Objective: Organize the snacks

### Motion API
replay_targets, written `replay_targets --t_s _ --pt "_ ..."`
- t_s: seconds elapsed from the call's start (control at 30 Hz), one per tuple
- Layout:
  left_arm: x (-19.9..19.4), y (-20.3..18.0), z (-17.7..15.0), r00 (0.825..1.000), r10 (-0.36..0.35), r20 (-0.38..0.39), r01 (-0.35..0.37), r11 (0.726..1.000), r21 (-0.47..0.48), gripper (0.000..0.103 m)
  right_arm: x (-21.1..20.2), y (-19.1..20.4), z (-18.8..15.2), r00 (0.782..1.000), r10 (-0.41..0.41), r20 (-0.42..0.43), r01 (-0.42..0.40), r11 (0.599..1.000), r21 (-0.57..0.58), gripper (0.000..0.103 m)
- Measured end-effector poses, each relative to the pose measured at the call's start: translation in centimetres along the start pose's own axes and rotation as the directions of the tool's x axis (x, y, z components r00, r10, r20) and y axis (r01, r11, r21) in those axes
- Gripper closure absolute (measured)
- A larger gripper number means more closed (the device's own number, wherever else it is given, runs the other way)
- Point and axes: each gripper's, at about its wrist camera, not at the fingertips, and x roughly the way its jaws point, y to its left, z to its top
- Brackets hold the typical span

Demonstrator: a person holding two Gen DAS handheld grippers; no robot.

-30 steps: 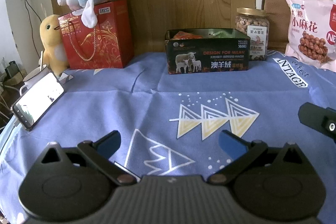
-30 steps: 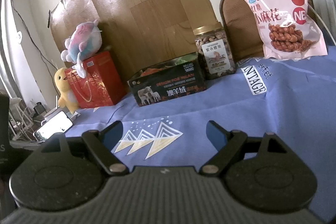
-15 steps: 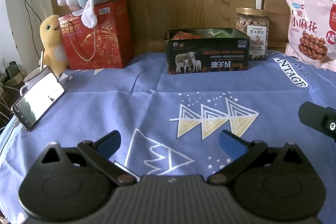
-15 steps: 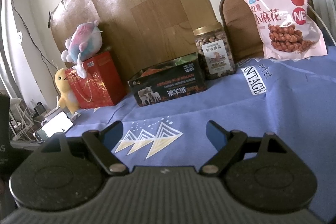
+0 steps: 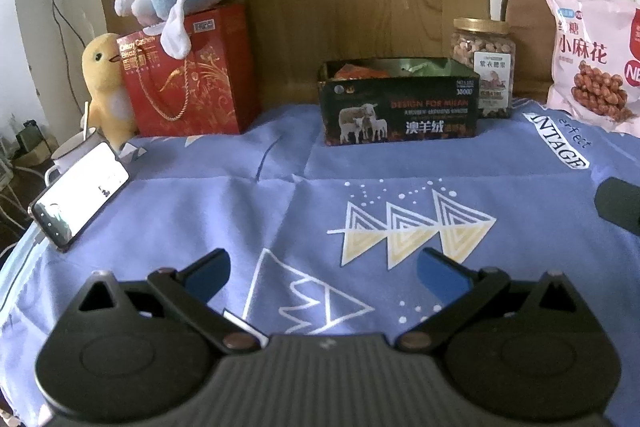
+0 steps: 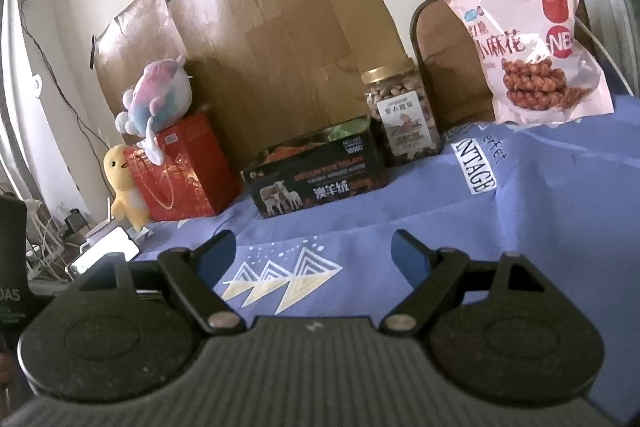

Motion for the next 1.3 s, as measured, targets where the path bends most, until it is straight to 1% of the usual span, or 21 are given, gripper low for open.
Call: replay_targets --t_s 0.33,0.7,0.9,1.3 --pt "0.29 0.11 -0.07 1.0 0.004 -0.014 -0.004 1.0 -0.005 0.0 0.31 0.13 -0.3 1.0 0.002 -0.017 -0.002 1.0 -0.002 0.016" --pt "0.76 0.37 -0.04 0.999 -0.01 -0.04 0.009 1.0 -0.019 0.0 0.5 0.26 -0.38 1.0 0.004 -0.029 -0.004 1.0 -0.005 0.016" --pt "0.84 0.05 -0.11 0.999 0.012 -0.04 -0.012 1.0 -0.002 0.0 0.55 0.17 -0.46 1.0 0.003 -0.03 -0.003 1.0 -0.003 0.016" --pt "0.69 0.24 -0.01 0.999 0.004 -0.038 -0.005 1.0 -0.012 0.0 0.57 0.16 -0.53 0.999 0.006 -0.033 -0.007 1.0 -0.004 0.016"
